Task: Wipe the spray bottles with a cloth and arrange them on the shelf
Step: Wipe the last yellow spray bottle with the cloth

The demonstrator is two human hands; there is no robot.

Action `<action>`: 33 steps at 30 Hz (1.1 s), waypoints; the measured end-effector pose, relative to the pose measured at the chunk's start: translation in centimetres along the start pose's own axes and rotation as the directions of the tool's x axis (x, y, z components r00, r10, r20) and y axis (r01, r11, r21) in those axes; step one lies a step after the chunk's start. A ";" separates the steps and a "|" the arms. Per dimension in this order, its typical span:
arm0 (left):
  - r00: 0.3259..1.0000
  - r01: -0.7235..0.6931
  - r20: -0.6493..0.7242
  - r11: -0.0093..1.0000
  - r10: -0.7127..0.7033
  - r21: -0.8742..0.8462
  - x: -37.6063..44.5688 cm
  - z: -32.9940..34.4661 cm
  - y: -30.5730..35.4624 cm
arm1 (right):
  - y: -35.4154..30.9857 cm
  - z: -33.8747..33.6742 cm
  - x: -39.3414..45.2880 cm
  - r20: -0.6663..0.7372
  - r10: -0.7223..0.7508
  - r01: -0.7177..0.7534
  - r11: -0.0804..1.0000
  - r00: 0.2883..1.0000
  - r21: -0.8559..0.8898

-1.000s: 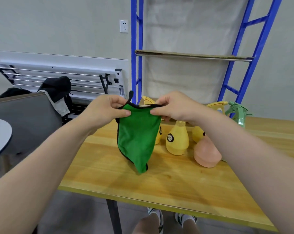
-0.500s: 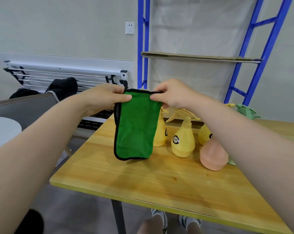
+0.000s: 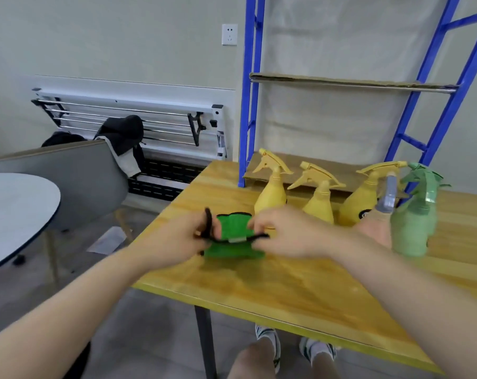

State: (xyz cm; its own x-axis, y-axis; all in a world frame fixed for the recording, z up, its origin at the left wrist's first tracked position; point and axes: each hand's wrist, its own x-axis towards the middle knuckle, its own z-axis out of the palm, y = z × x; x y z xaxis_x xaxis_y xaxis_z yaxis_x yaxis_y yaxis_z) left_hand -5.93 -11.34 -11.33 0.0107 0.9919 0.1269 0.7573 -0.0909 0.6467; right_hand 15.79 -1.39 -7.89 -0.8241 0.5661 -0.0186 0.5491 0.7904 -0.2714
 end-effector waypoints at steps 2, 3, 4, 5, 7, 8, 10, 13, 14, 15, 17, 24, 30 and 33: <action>0.998 0.027 0.064 0.999 -0.029 0.022 -2.2 2.3 -1.3 | 0.5 3.0 -2.0 0.109 -0.049 0.041 0.996 0.993 0.075; 0.997 0.030 0.067 0.999 -0.032 0.027 -3.1 3.0 -1.7 | 0.8 4.3 -2.7 0.131 -0.069 0.053 0.990 0.989 0.127; 0.998 0.024 0.062 0.999 -0.026 0.038 -3.8 3.5 -1.9 | 0.9 5.2 -3.3 0.139 -0.081 0.055 0.983 0.987 0.176; 0.998 0.014 0.060 0.998 -0.018 0.059 -4.3 3.8 -2.1 | 1.1 5.9 -3.6 0.135 -0.083 0.052 0.974 0.987 0.221; 0.996 0.032 0.083 0.997 -0.039 0.075 -4.6 3.6 -1.8 | 1.2 6.5 -3.6 0.105 -0.071 0.039 0.959 0.992 0.282; 0.993 0.061 0.097 0.997 -0.066 0.056 -4.5 3.4 -1.6 | 1.2 6.4 -3.3 0.086 -0.053 0.025 0.953 0.995 0.303; 0.988 0.118 0.096 0.993 -0.117 0.004 -3.7 2.8 -1.0 | 1.3 5.8 -2.2 0.040 -0.018 0.004 0.944 0.999 0.329; 0.987 0.159 -0.026 0.987 -0.160 -0.031 -0.7 1.8 -0.6 | 1.6 4.5 0.6 -0.091 0.093 -0.057 0.939 0.991 0.340; 0.981 0.174 -0.083 0.985 -0.174 -0.002 0.6 1.6 -0.8 | 1.7 4.2 1.7 -0.154 0.140 -0.083 0.940 0.978 0.332; 0.975 0.185 -0.132 0.982 -0.181 0.021 2.1 1.5 -1.2 | 1.9 4.0 2.8 -0.214 0.180 -0.109 0.945 0.960 0.308; 0.960 0.220 -0.190 0.974 -0.207 0.050 5.0 1.5 -2.2 | 2.0 3.7 4.7 -0.300 0.231 -0.165 0.959 0.925 0.229; 0.909 0.262 -0.397 0.915 -0.128 0.305 7.1 2.8 -4.6 | 3.2 7.0 5.0 -0.337 -0.020 -0.044 0.982 0.941 -0.182; 0.994 0.052 0.067 0.905 -0.088 0.423 5.3 4.1 -5.6 | 4.6 9.5 4.3 -0.053 0.080 -0.082 0.996 0.995 -0.022; 0.991 0.032 0.093 0.837 -0.098 0.546 4.3 5.4 -5.6 | 4.8 9.3 2.6 -0.040 0.079 -0.082 0.993 0.996 -0.090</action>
State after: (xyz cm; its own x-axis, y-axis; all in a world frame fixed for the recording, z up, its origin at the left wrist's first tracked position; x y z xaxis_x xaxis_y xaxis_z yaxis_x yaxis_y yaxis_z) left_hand -6.58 -6.09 -18.42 -0.0033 1.0000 -0.0077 0.9909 0.0044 0.1348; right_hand 15.05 1.70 -18.25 -0.7719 0.6357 -0.0019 0.6254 0.7589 -0.1815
